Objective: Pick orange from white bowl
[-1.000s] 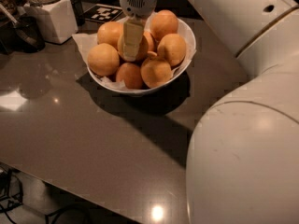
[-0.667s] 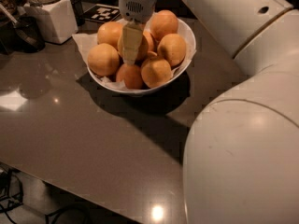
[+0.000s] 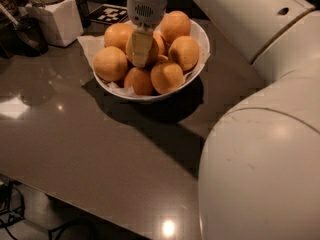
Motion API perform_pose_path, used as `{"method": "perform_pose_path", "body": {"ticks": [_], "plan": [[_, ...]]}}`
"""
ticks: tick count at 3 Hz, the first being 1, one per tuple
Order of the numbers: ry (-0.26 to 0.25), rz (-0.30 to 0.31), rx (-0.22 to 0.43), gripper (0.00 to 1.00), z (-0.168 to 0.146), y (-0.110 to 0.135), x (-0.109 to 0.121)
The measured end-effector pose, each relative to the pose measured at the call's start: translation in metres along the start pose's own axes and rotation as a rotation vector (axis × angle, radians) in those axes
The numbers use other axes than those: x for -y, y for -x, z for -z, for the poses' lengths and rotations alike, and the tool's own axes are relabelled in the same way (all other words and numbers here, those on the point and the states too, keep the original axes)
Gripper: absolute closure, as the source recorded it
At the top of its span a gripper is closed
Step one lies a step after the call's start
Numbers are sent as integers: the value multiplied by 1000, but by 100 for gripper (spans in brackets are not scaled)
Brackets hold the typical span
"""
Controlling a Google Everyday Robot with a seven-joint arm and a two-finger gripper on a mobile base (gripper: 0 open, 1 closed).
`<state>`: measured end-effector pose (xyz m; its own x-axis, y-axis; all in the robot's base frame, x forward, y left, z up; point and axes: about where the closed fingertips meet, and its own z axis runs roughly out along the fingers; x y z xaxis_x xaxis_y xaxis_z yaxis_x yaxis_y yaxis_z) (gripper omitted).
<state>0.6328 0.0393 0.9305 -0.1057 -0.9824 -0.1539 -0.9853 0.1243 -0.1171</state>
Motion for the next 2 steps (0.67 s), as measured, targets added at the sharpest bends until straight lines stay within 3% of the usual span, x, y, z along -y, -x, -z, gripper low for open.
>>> {"method": "perform_pose_path", "body": {"ticks": [1, 2], "plan": [[-33, 27, 31, 92, 3, 7, 2], [-62, 91, 126, 100, 26, 7, -15]]}}
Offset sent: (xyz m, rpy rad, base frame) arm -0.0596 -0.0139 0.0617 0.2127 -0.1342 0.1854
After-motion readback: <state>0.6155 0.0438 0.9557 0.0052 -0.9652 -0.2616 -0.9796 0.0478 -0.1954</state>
